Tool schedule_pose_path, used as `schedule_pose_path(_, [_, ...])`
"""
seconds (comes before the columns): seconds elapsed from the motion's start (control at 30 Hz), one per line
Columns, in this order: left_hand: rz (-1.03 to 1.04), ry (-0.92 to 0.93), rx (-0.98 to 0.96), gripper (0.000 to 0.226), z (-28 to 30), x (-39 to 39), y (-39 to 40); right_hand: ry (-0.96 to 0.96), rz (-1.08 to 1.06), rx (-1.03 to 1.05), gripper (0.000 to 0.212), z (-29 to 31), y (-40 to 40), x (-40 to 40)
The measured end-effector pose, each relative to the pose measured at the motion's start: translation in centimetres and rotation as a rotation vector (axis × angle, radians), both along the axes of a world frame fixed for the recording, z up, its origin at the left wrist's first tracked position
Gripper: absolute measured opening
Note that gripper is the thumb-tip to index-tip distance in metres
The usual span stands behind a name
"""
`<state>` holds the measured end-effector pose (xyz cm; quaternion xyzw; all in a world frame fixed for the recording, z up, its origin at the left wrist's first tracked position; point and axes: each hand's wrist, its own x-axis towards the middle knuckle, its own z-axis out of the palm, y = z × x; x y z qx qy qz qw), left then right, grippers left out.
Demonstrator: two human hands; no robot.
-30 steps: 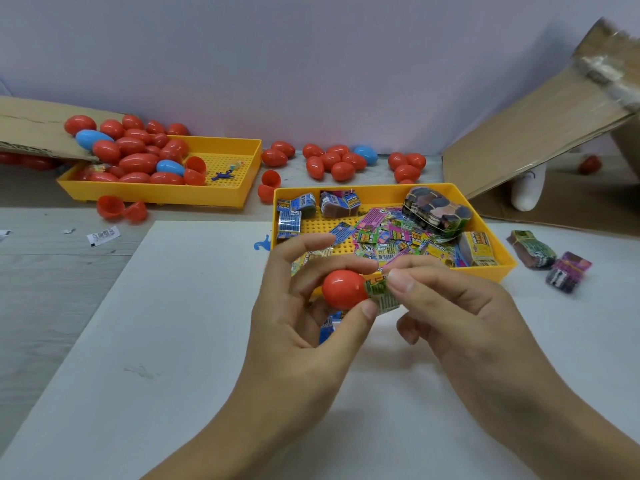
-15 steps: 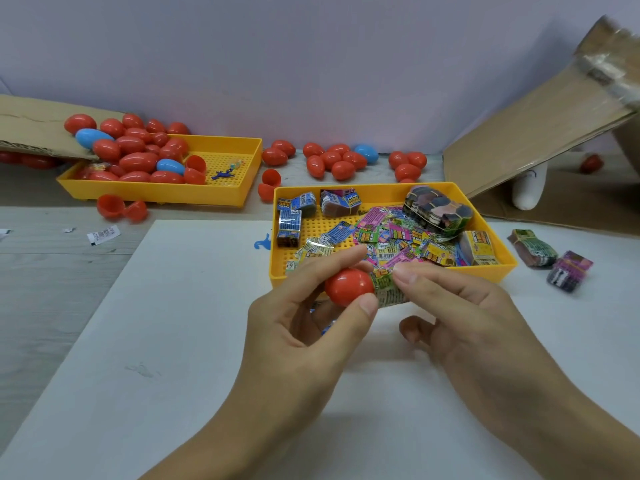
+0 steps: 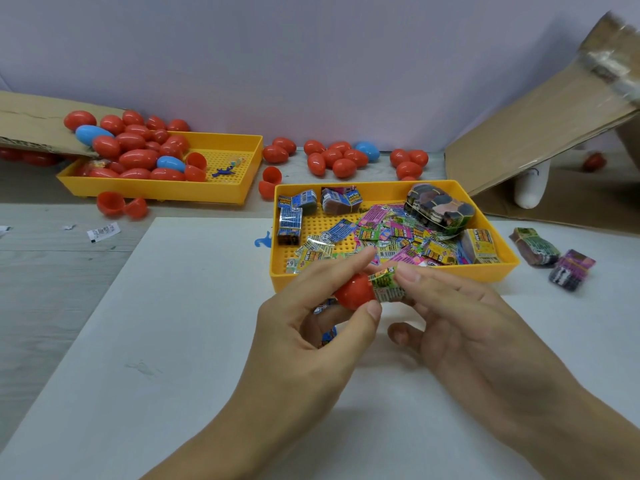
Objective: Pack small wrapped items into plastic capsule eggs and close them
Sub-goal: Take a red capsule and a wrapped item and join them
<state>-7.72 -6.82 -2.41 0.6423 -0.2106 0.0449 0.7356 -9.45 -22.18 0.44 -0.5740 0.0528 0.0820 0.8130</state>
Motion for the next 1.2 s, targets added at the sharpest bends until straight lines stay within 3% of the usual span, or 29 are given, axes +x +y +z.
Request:
schedule_pose_path(0.1, [0.004, -0.012, 0.011, 0.048, 0.0, 0.0, 0.0, -0.003, -0.001, -0.027, 0.040, 0.0, 0.1, 0.0])
schedule_pose_path(0.23, [0.039, -0.018, 0.023, 0.043, 0.1, 0.0, 0.0, -0.051, -0.050, -0.128, 0.028, -0.1, 0.3, -0.1])
schedule_pose_path(0.4, [0.087, -0.063, 0.026, 0.042, 0.1, 0.0, -0.1, -0.109, -0.147, -0.233, 0.042, -0.6, 0.1, 0.0])
schedule_pose_path(0.67, [0.139, -0.095, 0.014, 0.039, 0.0, 0.0, 0.1, -0.128, -0.161, -0.104, 0.033, 0.3, 0.0, 0.1])
schedule_pose_path(0.83, [0.177, -0.190, 0.054, 0.030, -0.1, 0.1, 0.2, -0.088, -0.193, -0.048, 0.016, 0.7, 0.0, 0.0])
schedule_pose_path(1.03, [0.182, -0.238, 0.055, 0.033, -0.1, 0.0, 0.2, -0.039, -0.131, -0.037, 0.035, 0.7, -0.3, 0.2])
schedule_pose_path(1.2, [0.189, -0.220, 0.077, 0.032, -0.1, -0.3, 0.1, 0.007, -0.033, 0.097, 0.035, 0.7, -0.4, 0.2])
